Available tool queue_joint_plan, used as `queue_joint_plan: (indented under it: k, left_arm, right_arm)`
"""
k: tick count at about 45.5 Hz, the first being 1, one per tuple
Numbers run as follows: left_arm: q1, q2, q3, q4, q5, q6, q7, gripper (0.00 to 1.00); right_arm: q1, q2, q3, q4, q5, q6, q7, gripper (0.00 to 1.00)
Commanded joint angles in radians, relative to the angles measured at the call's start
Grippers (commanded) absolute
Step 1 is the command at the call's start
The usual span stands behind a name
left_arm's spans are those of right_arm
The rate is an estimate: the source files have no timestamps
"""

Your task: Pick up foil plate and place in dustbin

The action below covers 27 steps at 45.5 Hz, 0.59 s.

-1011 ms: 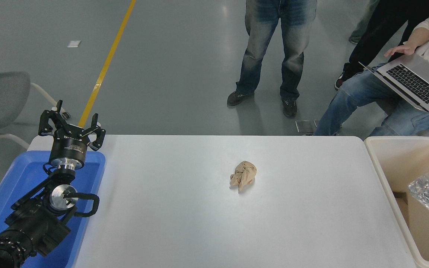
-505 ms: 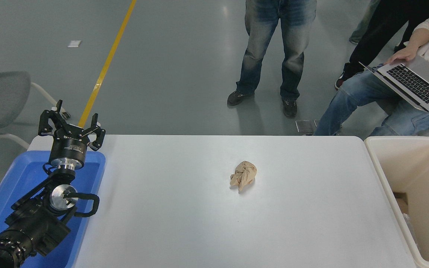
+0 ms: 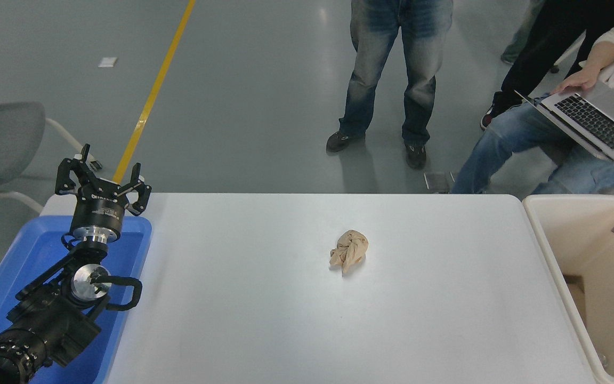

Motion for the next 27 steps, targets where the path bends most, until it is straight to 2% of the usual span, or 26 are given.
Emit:
queue_joint_plan:
  k: [1, 7, 15, 27]
  left_arm:
    - [0.000, 0.000, 0.000, 0.001, 0.000, 0.000, 0.000, 0.99]
    - [0.000, 0.002, 0.000, -0.001, 0.000, 0.000, 0.000, 0.99]
    - [0.000, 0.000, 0.000, 0.001, 0.000, 0.000, 0.000, 0.99]
    - [0.000, 0.002, 0.000, 0.001, 0.000, 0.000, 0.000, 0.99]
  right_arm:
    - [0.390, 0.039, -0.181, 0.310, 0.003, 0.220, 0.000, 1.00]
    - [0.558, 0.094, -0.187, 0.330, 0.003, 0.534, 0.000, 1.00]
    - [0.705, 0.212, -0.172, 0.333, 0.004, 0.841, 0.000, 1.00]
    - [0.900, 0.307, -0.135, 0.353, 0.098, 0.841, 0.000, 1.00]
